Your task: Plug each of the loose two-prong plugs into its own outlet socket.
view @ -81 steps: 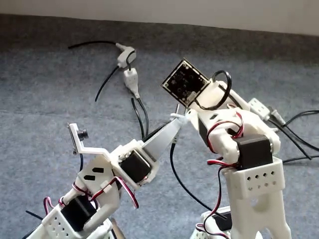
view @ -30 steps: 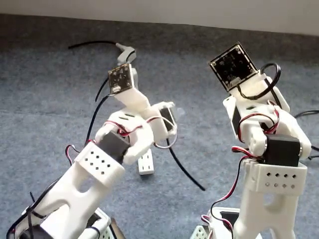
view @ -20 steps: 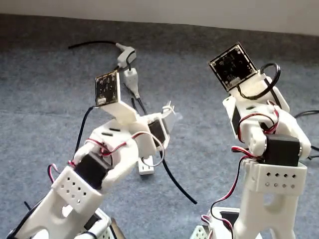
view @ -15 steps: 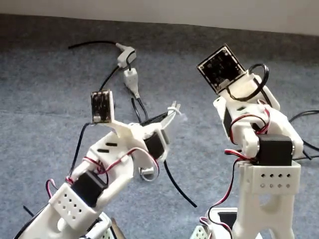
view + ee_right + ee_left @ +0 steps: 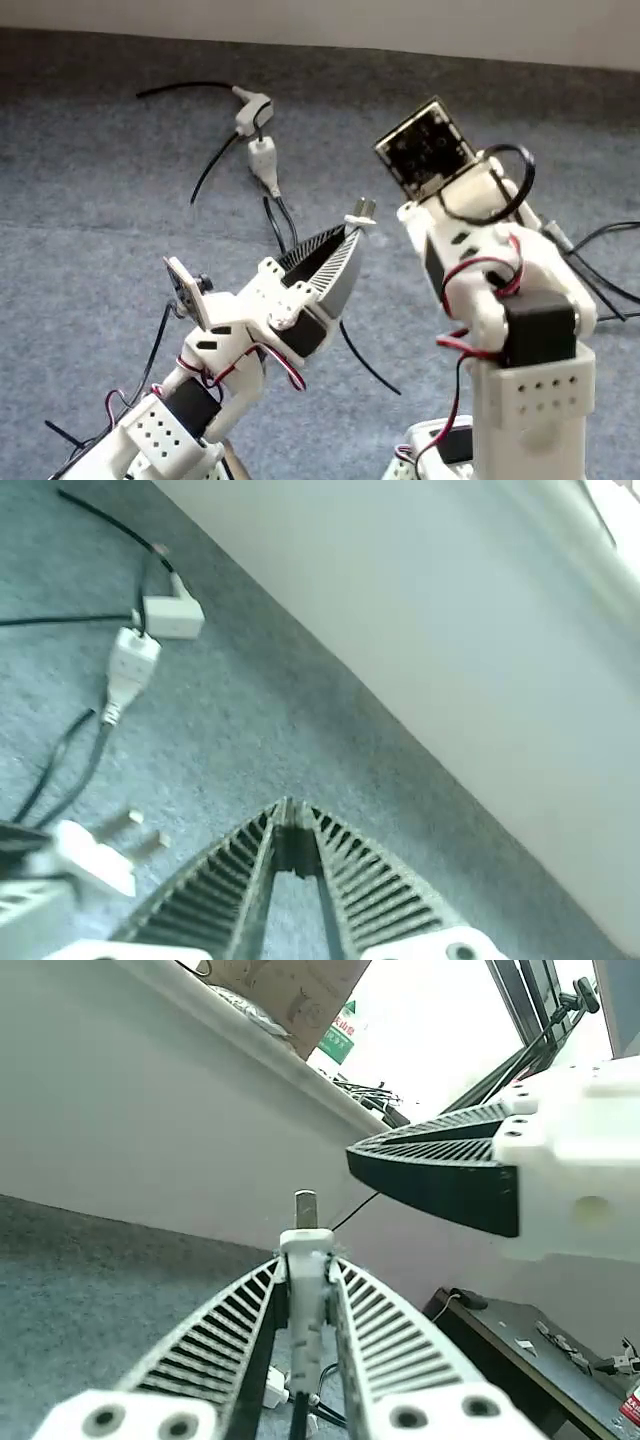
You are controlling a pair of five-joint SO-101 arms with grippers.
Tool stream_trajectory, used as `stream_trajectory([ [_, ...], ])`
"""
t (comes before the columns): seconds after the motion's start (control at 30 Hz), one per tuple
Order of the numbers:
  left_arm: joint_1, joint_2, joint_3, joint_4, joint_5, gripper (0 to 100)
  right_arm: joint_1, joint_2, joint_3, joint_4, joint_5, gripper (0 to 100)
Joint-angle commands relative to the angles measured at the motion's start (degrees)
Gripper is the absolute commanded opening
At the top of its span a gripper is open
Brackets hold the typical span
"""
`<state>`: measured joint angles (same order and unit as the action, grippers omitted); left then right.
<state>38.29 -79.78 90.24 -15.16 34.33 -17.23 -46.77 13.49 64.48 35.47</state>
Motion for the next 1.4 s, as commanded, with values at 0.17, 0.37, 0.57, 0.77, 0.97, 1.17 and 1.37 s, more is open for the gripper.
stream_trajectory([
  [0.17, 4.53, -0.92, 0.84, -1.58, -0.88, 1, -11.03, -14.90, 10.42, -8.66, -0.79, 0.8],
  [0.37, 4.53, -1.45, 0.48, -1.93, -0.62, 1, -15.78, -16.66, 16.13, -11.82, -0.79, 0.8],
  [0.57, 4.09, -1.54, 0.13, -2.81, -0.62, 1, -17.89, -16.40, 17.63, -12.62, -0.70, 0.8],
  [0.77, 4.09, -1.54, 0.13, -7.47, -0.88, 1, -13.49, -13.49, 21.23, -17.54, -0.62, 0.8],
  [0.97, 4.09, -1.54, 0.13, -7.47, -0.88, 1, -7.52, -3.56, 20.53, -18.77, -0.44, 0.8],
  [1.17, 4.09, -1.54, 0.13, -7.56, -0.88, 1, -3.03, -1.71, 19.12, -18.77, -0.26, 0.8],
  [1.37, 3.91, -1.54, 0.13, -9.85, -1.05, 1, -0.13, 0.92, 19.12, -19.65, -0.18, 0.8],
])
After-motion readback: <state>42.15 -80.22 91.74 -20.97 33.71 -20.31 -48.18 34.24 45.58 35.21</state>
